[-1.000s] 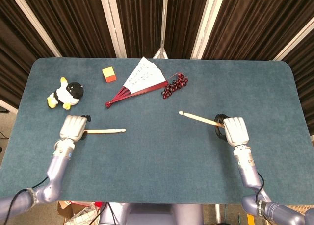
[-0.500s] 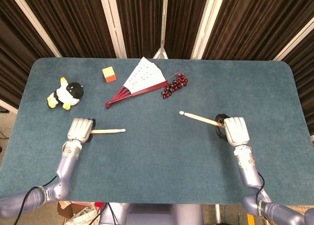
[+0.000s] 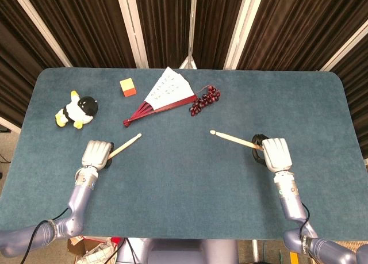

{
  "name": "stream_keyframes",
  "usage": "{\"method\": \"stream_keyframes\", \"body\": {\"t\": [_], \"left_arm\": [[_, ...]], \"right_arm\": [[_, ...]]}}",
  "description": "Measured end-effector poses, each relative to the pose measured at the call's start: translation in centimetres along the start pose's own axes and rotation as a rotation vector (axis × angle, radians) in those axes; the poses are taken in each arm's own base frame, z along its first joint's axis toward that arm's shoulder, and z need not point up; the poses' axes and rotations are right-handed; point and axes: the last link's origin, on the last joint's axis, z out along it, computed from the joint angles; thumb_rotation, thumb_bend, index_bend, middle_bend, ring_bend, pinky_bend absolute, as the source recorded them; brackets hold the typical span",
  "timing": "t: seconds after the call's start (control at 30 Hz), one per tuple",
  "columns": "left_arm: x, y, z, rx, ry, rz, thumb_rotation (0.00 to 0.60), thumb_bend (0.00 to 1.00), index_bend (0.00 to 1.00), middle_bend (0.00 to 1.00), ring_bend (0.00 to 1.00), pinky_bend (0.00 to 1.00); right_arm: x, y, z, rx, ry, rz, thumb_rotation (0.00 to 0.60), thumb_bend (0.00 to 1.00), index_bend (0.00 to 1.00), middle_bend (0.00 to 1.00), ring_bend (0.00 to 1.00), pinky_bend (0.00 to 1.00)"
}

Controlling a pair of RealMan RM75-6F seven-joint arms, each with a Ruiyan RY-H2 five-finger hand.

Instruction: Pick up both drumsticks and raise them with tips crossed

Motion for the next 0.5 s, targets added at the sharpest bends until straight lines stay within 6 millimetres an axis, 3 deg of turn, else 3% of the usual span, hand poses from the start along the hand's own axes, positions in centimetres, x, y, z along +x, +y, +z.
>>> {"method": "stream_keyframes", "body": {"t": [0.23, 0.5], "left_arm": [[2.4, 1.1, -0.1, -0.046, 0.104, -0.051, 0.6, 0.61, 0.61, 0.73, 0.81, 0.94], [7.6, 4.2, -1.5, -0.185, 0.246, -0.119, 0.6, 0.61, 0.61, 0.73, 0.81, 0.94]], "right_arm": [[0.3, -0.6, 0.1, 0.007, 0.014, 0.022, 0.6, 0.52, 0.87, 0.68, 0.76, 0.79], [1.8, -3.0, 1.0, 0.049, 0.058, 0.067, 0.6, 0.52, 0.87, 0.68, 0.76, 0.79]]}}
